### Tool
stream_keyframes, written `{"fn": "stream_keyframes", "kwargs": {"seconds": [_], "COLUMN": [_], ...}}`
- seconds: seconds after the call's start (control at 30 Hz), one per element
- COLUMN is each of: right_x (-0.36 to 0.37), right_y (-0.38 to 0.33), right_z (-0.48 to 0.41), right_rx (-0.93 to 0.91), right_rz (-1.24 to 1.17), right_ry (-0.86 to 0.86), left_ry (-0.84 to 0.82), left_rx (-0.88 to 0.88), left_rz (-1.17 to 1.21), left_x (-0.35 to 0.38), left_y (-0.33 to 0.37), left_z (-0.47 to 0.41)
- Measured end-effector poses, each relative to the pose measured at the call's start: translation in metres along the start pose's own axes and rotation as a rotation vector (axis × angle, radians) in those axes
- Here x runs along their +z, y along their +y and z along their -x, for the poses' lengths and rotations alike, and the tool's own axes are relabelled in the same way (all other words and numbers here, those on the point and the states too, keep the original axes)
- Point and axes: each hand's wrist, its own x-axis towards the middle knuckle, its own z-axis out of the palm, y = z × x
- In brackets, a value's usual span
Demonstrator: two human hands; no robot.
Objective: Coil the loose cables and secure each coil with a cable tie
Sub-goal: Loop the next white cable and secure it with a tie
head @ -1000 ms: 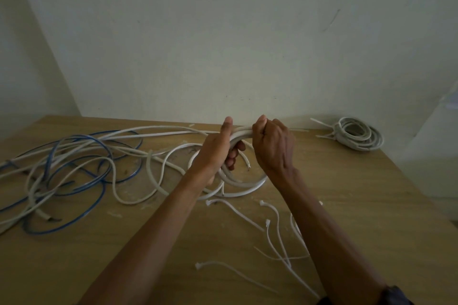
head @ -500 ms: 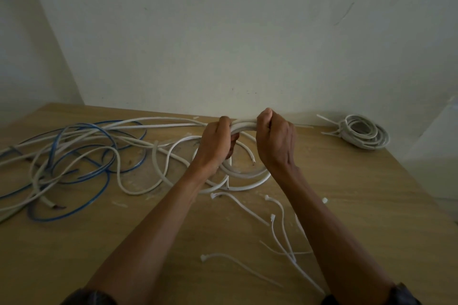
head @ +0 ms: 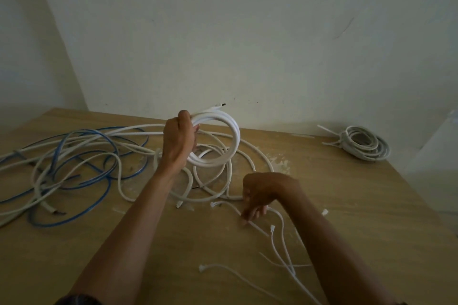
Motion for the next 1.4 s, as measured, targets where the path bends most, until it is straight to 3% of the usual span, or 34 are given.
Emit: {"fn": "stream_keyframes", "kwargs": {"seconds": [0.17, 0.3, 0.47, 0.57, 0.73, 1.03, 1.17, 1.23, 1.4], "right_x": [0.002, -0.014, -0.035, -0.034, -0.030, -0.014, -0.007, -0.005, 0.004], "right_y": [-0.008, 0.000, 0.006, 0.002, -0.007, -0.025, -0.031, -0.036, -0.052], "right_z": [-0.002, 0.017, 0.044, 0.039, 0.034, 0.010, 0.007, 0.006, 0.004], "right_rx": [-0.024, -0.270, -0.489, -0.545, -0.540, -0.430, -0.384, -0.392, -0.482], "right_rz": [-0.005, -0.125, -0.542, -0.560, -0.516, -0.394, -0.285, -0.346, -0.810], "right_ry": [0.042, 0.136, 0.431, 0.594, 0.475, 0.918, 1.012, 1.080, 1.235], "left_ry": [0.027, 0.051, 0.107, 0.088, 0.095, 0.124, 0.135, 0.128, 0.074], "left_rx": [-0.049, -0.059, -0.037, 0.002, -0.004, 0.017, 0.004, 0.003, 0.008], "left_rz": [0.050, 0.046, 0.031, -0.011, 0.003, 0.050, 0.070, 0.075, 0.123], "left_x": [0.002, 0.001, -0.003, -0.002, -0.002, 0.007, 0.006, 0.006, 0.015], "left_y": [-0.005, -0.005, -0.003, -0.004, 0.000, -0.001, -0.002, -0.003, -0.005], "left_z": [-0.001, 0.000, -0.001, 0.001, 0.003, 0.006, 0.005, 0.005, 0.009]}}
